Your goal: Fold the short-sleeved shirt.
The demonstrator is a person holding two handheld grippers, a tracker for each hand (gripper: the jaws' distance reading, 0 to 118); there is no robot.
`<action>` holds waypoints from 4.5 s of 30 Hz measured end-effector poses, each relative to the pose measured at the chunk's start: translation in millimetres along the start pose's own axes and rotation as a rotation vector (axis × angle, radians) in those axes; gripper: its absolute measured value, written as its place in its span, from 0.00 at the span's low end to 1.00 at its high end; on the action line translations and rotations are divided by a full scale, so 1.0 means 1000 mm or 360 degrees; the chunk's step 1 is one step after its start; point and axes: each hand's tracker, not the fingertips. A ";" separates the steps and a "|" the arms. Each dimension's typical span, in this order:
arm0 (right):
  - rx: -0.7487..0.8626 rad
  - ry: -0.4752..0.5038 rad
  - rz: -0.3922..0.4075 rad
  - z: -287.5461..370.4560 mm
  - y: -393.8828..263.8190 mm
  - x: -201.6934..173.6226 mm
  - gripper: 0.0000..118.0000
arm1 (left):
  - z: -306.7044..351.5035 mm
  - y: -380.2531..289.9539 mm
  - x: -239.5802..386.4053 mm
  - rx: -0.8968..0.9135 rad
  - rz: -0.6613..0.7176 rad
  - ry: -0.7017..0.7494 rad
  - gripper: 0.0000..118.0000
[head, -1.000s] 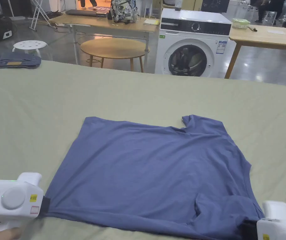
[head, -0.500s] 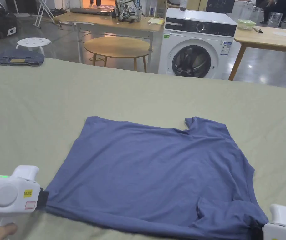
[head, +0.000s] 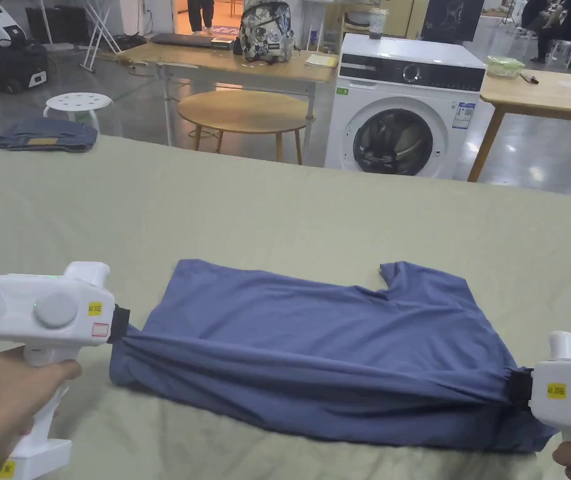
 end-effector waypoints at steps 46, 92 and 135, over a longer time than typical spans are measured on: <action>0.1067 -0.0054 0.0103 0.080 -0.065 -0.107 0.00 | 0.074 -0.058 0.074 0.0841 -0.0076 0.0009 0.00; 0.0456 -0.0149 0.0123 0.014 -0.067 -0.034 0.06 | -0.036 -0.035 0.026 -0.0362 -0.0218 0.0045 0.01; 0.0080 -0.0096 0.0265 0.090 -0.070 0.017 0.01 | 0.070 -0.080 -0.021 -0.0044 -0.0068 -0.0074 0.01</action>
